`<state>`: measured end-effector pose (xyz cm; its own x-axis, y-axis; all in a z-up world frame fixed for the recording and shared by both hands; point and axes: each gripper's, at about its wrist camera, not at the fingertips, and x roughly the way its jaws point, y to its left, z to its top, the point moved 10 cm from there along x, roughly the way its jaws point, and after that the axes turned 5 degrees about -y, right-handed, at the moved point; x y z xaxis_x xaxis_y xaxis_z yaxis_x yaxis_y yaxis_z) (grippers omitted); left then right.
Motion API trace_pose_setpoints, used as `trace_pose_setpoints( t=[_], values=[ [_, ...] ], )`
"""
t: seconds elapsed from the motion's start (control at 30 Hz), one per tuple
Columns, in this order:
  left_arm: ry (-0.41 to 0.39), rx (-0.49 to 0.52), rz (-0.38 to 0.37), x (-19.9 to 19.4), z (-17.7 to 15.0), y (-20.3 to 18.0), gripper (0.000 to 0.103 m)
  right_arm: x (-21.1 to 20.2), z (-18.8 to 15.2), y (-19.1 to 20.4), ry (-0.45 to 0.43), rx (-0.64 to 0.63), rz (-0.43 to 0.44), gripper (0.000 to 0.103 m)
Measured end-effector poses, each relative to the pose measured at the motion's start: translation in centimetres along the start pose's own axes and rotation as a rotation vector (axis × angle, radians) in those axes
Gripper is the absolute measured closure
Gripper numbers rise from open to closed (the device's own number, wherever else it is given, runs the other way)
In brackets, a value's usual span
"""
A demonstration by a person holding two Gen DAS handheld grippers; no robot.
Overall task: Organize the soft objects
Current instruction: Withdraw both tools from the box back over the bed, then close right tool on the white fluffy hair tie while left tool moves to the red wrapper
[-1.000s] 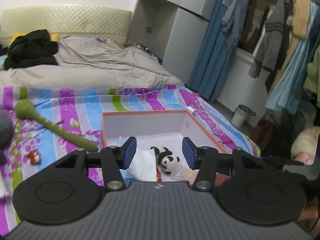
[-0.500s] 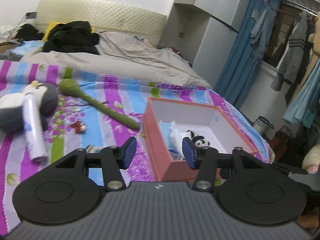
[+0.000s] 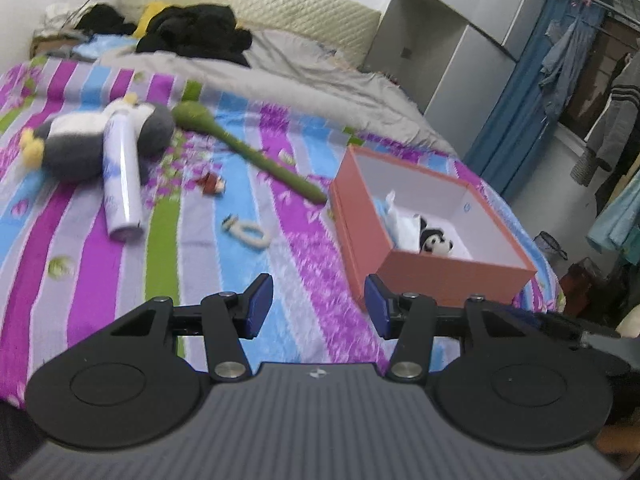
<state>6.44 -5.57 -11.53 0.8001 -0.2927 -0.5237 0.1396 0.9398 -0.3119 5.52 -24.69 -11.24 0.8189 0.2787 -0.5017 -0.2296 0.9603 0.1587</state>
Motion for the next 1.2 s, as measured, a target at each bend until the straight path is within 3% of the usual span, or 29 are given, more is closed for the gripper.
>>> trace_pose_setpoints(
  t=[0.37,0.67,1.2],
  values=[
    [0.067,-0.023,0.072,1.7,-3.2,3.5,0.046,2.0,-3.4,2.1,0.077,-0.022,0.036,0.030],
    [0.115,-0.016,0.098,6.7,-2.9,6.2,0.046,5.0,-4.8,2.8,0.127,-0.013,0.060,0.030],
    [0.128,-0.045,0.126,12.4,-0.6,9.5,0.046,9.9,-3.7,3.6,0.161,-0.040,0.094,0.030]
  ],
)
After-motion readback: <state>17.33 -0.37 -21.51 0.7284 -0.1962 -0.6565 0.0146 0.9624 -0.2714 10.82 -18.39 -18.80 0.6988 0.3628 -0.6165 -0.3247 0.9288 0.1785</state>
